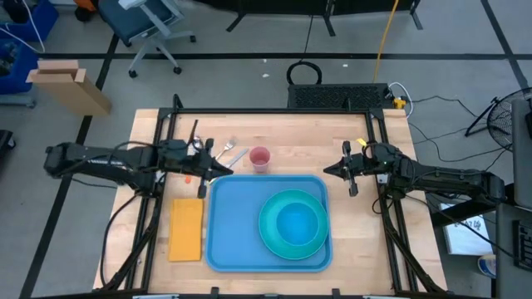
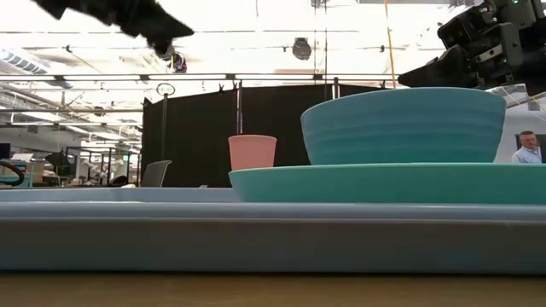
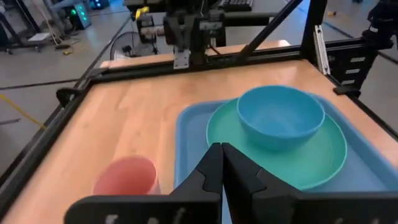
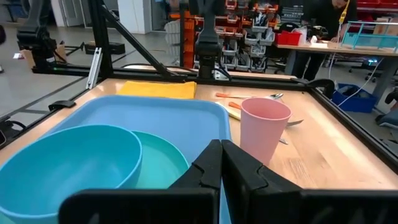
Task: Set up tray
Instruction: Put the pink cup on the top left of the green plate
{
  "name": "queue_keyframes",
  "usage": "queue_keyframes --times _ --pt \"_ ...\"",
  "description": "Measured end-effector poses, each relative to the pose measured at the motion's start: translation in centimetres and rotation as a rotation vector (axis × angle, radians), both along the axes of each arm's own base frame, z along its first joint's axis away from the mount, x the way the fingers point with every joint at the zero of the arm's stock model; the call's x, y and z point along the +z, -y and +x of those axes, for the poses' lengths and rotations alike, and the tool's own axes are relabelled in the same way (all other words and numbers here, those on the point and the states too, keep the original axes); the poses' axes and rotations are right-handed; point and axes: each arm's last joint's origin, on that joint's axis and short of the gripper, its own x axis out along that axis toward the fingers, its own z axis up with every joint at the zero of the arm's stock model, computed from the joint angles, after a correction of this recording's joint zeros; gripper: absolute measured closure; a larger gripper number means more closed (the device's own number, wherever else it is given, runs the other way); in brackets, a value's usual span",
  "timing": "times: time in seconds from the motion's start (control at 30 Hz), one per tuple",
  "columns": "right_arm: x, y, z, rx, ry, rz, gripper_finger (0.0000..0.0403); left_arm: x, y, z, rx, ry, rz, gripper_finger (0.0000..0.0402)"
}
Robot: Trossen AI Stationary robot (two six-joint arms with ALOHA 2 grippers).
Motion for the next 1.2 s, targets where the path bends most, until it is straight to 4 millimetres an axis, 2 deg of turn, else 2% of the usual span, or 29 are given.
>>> queue_keyframes --times 0.17,0.43,0.57,0.77,0.9,0.97,1.03,1.2 --pt "0.0 0.0 0.0 0.001 0.0 -0.002 0.0403 -3.4 -0.7 -1.9 0.05 0.041 -0.006 0.04" --pt "0.1 0.0 0.0 -0.004 0.006 0.034 0.0403 -5.9 -0.8 -4.7 0.052 0.152 -0.005 0.0401" --pt "0.1 0.0 0.0 -0.003 0.005 0.019 0.0403 -6.8 -0.8 -5.1 0.059 0.164 -0.008 0.0401" --pt "-0.1 0.1 0.2 -0.012 -0.01 -0.01 0.0403 -9.5 -0.7 -5.5 0.062 0.151 -0.005 0.0401" --pt "0.0 0.7 0.4 -0.191 -0.031 -0.002 0.0403 -10.3 -0.7 -5.7 0.068 0.151 -0.023 0.0398" --pt "0.7 0.9 0.9 -0.21 -0.052 -0.008 0.0403 -10.4 -0.7 -5.8 0.084 0.153 -0.021 0.0392" --pt "2.2 1.2 1.7 -0.212 -0.093 -0.004 0.0403 -10.3 -0.8 -5.7 0.103 0.153 -0.021 0.0386" --pt "6.7 2.5 5.5 -0.25 -0.291 -0.012 0.0403 -9.9 -0.9 -5.7 0.119 0.183 -0.008 0.0386"
